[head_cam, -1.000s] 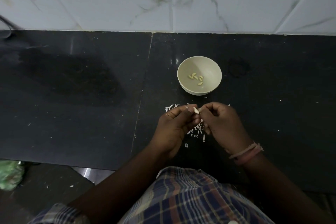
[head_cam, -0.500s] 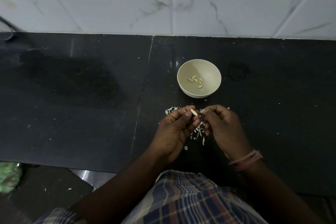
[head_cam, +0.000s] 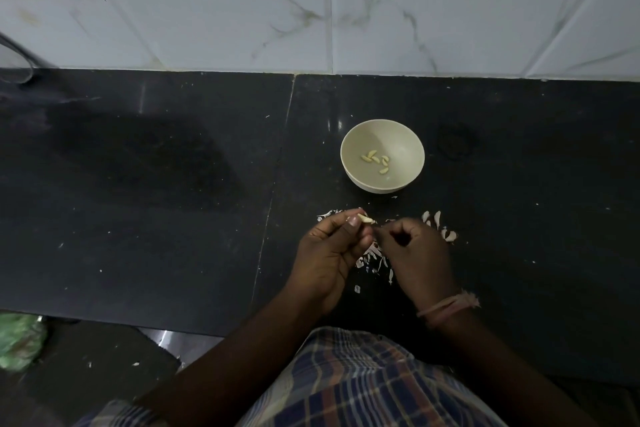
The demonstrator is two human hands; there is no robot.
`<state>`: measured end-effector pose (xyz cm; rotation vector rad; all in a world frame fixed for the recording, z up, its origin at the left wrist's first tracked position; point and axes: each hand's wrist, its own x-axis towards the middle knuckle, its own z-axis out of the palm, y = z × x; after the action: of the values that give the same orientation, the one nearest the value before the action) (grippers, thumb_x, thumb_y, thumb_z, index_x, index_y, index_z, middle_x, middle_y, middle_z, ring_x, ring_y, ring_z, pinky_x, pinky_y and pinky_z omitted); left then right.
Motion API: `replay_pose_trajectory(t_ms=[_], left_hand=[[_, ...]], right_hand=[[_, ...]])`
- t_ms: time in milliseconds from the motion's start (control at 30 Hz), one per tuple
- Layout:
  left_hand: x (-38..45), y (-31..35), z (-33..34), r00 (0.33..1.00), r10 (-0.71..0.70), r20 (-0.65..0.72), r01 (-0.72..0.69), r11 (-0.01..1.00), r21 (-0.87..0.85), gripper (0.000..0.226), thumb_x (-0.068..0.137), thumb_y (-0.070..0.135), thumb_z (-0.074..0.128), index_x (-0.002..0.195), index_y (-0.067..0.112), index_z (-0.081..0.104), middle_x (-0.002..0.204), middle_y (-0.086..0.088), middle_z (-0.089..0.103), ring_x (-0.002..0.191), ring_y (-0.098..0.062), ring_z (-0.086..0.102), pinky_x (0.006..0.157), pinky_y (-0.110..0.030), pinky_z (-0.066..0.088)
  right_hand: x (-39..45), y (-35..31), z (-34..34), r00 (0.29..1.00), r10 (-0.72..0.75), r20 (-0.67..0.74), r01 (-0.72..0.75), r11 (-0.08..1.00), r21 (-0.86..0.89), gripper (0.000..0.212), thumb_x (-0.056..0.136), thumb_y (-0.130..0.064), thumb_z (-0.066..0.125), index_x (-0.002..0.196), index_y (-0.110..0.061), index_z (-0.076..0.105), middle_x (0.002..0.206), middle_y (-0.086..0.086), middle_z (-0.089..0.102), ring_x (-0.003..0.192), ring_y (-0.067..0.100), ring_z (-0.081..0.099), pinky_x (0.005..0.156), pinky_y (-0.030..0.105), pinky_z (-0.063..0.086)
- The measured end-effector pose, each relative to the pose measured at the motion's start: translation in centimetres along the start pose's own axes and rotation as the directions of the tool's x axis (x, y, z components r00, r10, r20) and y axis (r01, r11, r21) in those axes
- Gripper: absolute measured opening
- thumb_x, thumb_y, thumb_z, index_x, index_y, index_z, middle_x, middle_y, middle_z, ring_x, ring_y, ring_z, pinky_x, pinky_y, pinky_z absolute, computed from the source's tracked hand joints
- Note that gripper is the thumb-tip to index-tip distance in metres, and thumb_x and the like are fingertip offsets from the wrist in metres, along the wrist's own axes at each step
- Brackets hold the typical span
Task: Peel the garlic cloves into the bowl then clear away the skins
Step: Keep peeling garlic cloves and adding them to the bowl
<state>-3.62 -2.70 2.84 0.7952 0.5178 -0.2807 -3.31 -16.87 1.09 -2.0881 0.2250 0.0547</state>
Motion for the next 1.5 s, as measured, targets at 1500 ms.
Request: replay_pose_trajectory(t_ms=[1500], left_hand=[[0.0, 0.8, 0.6, 0.986, 0.16, 0.054, -0.161, 0.987, 0.02, 0.021, 0.074, 0.003, 0.07, 0.095, 0.0, 0.072, 0.088, -0.015, 0.075, 0.082, -0.019, 0.074, 0.075, -0.023, 0.058]], right_hand=[[-1.1, -3.3, -0.5, 0.908, -0.384, -0.167, 0.38, 0.923, -0.054, 0.009, 0.086, -0.008, 0.074, 0.095, -0.011, 0.074, 0.087, -0.004, 0.067, 0.076, 0.008, 0.063, 0.067, 0.027, 0.052]])
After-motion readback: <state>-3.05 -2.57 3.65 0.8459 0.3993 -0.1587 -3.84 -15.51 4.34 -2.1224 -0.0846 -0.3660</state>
